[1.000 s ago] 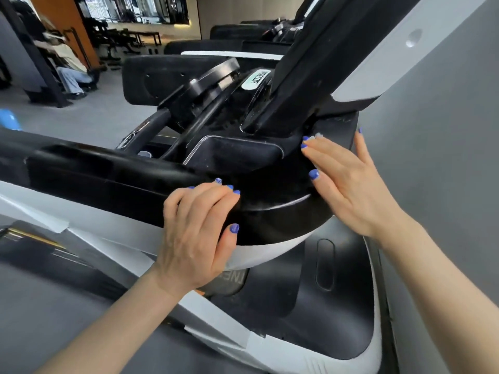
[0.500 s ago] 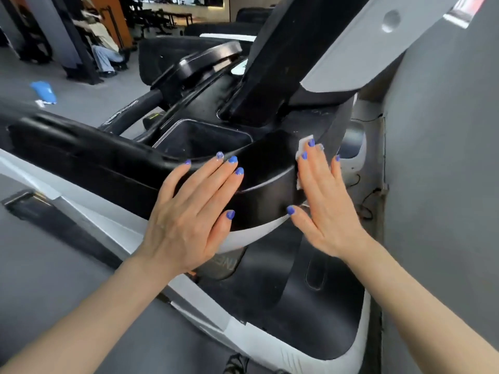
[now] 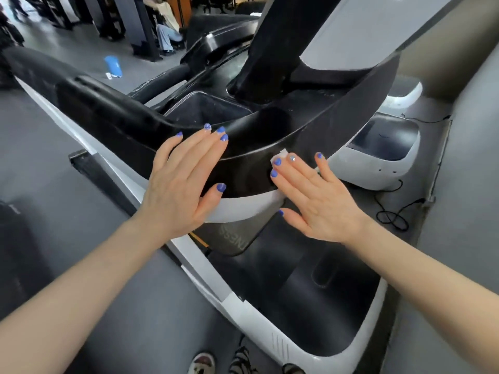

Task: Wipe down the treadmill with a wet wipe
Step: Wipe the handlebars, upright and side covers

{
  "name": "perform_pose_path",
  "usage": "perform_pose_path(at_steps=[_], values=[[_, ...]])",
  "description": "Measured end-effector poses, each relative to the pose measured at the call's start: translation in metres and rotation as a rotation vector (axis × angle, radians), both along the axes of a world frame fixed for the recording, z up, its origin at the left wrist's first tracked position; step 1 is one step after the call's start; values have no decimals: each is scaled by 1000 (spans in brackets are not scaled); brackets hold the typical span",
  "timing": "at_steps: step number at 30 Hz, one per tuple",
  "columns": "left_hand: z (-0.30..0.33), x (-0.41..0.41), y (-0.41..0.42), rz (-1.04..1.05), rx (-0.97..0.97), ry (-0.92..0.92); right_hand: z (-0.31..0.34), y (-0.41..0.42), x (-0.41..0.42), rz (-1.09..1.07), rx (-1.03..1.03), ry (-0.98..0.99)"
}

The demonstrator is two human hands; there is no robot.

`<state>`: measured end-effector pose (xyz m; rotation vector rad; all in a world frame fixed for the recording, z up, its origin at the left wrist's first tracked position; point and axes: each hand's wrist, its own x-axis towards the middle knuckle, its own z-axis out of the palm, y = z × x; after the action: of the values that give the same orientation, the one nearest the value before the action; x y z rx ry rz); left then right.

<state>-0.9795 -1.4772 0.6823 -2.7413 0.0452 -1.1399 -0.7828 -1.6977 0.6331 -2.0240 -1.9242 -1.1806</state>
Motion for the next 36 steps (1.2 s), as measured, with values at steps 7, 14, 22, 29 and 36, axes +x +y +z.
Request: perform_pose_path(at_steps=[7, 14, 22, 29, 36], values=[[1, 0, -5, 29, -2, -12, 1, -2, 18, 62, 17, -24], [3, 0, -11, 44, 46, 22, 42, 10, 38, 112, 100, 128], [-6, 7, -10, 76, 81, -44, 51, -4, 47, 147, 38, 217], [-5, 7, -10, 53, 106, -47, 94, -3, 55, 196, -82, 145], [-6, 8, -10, 50, 94, -58, 104, 11, 35, 182, -106, 170]])
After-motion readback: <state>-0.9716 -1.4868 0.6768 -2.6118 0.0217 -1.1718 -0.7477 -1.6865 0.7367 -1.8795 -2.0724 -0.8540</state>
